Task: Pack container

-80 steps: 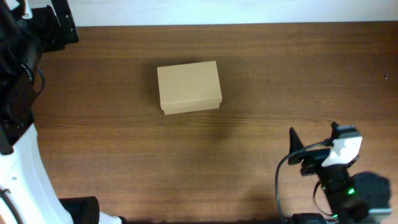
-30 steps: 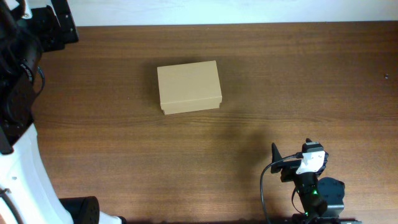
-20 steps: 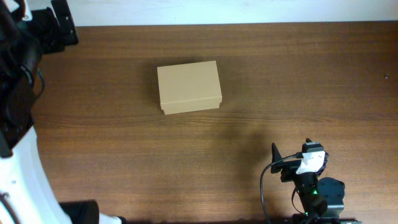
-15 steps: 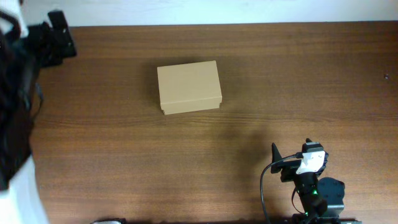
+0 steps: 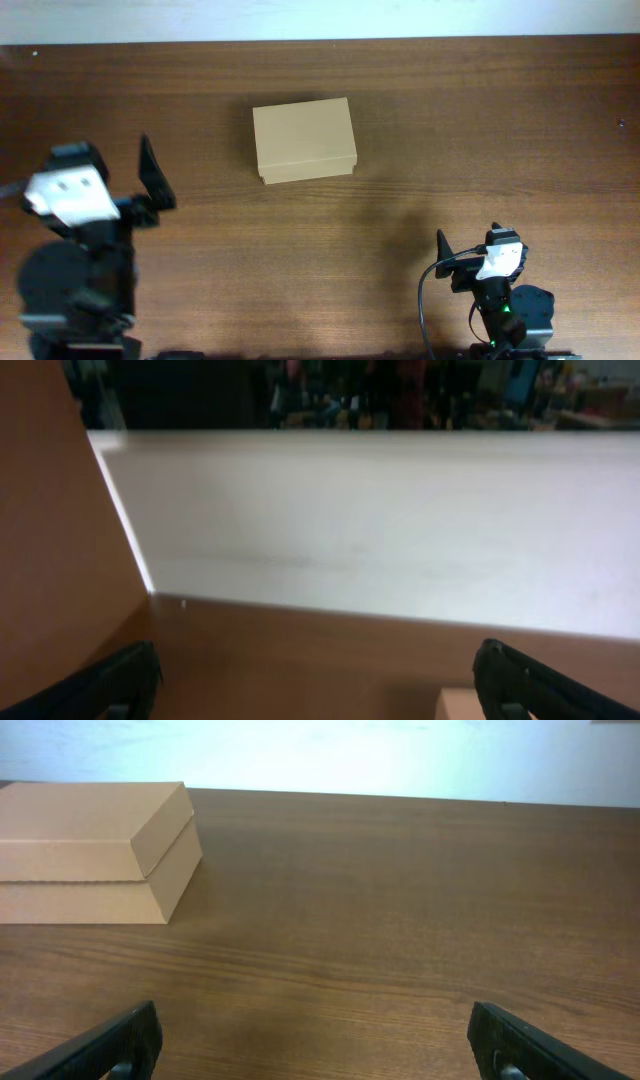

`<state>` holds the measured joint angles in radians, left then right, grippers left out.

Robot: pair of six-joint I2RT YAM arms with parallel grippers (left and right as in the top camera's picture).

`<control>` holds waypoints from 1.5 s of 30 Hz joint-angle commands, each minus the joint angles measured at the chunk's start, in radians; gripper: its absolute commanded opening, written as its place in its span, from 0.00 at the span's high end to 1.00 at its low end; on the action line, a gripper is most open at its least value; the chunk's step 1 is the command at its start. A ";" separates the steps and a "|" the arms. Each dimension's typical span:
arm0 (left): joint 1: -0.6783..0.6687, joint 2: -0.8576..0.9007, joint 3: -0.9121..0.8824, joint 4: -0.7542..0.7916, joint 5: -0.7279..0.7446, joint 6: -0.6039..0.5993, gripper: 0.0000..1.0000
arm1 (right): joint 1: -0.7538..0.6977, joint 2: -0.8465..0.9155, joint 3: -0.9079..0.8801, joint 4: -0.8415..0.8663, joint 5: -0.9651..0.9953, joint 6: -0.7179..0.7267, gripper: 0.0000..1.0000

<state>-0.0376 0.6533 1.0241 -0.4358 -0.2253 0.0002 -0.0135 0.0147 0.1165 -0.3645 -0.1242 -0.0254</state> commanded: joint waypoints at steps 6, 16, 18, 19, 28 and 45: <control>-0.003 -0.371 -0.507 0.140 -0.007 0.005 0.00 | 0.000 -0.011 -0.007 0.002 -0.006 0.007 0.01; -0.003 -0.642 -0.924 0.280 -0.007 0.005 0.00 | 0.000 -0.011 -0.007 0.002 -0.006 0.007 0.00; -0.003 -0.644 -0.959 0.290 -0.007 0.005 0.00 | 0.000 -0.011 -0.007 0.002 -0.006 0.007 0.01; -0.003 -0.647 -0.970 0.291 -0.007 0.005 0.00 | 0.000 -0.011 -0.007 0.002 -0.006 0.007 0.01; -0.003 -0.648 -0.978 0.293 -0.007 0.005 0.00 | 0.000 -0.011 -0.007 0.002 -0.006 0.008 0.01; -0.003 -0.648 -0.978 0.292 -0.007 0.005 0.00 | 0.000 -0.011 -0.007 0.002 -0.006 0.007 0.01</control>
<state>-0.0376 0.0166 0.0536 -0.1478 -0.2256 0.0002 -0.0135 0.0128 0.1158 -0.3622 -0.1246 -0.0257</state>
